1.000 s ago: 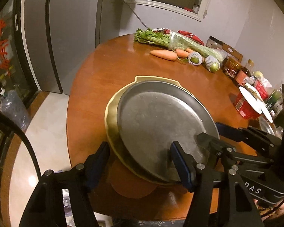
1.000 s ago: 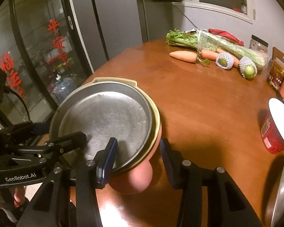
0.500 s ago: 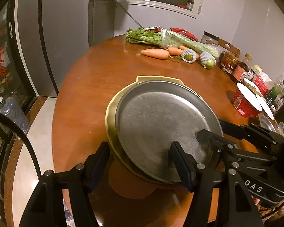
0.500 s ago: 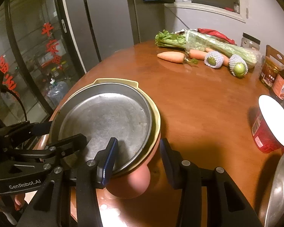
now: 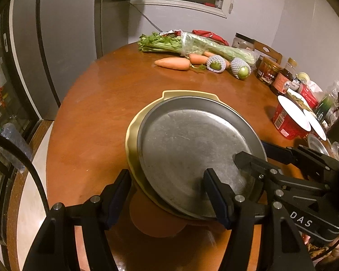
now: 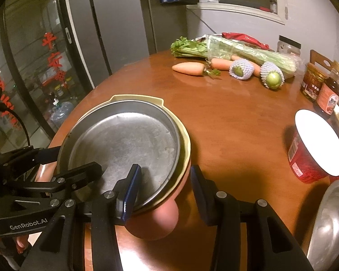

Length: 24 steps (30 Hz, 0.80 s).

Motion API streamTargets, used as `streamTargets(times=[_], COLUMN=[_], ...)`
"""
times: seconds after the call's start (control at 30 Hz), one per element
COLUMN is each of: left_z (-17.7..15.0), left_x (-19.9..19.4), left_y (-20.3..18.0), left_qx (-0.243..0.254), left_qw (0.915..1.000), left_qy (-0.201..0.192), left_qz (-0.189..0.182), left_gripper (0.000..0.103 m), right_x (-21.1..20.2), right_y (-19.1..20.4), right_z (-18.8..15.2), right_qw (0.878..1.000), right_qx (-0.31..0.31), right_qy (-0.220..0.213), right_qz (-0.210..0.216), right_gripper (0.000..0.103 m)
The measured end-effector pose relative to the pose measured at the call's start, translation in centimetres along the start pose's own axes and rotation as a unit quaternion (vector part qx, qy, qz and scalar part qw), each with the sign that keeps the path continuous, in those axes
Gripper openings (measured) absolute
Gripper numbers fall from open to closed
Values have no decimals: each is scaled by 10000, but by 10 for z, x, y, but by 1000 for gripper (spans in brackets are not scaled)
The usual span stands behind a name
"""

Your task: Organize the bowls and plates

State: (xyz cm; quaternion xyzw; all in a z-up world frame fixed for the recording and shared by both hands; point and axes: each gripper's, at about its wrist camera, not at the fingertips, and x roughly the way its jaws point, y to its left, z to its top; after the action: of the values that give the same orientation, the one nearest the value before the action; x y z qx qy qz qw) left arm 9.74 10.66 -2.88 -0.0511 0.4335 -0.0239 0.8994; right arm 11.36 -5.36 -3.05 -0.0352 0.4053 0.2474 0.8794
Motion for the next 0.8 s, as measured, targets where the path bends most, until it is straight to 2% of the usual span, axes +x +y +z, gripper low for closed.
streamTargets(times=[0.53,0.8], left_z=[17,21], left_x=[17,19], left_y=[-19,-21], left_qx=[165,211], left_qw=[9999,9997], left_qy=[-34,-84], left_qz=[29,85], left_gripper=[67,67], right_x=[2,3], right_y=[-23,-29], right_z=[6,8], right_qw=[9995,9992], right_qx=[222,337], right_qy=[-84,-78], right_qz=[-212,-185], right_gripper=[45,46])
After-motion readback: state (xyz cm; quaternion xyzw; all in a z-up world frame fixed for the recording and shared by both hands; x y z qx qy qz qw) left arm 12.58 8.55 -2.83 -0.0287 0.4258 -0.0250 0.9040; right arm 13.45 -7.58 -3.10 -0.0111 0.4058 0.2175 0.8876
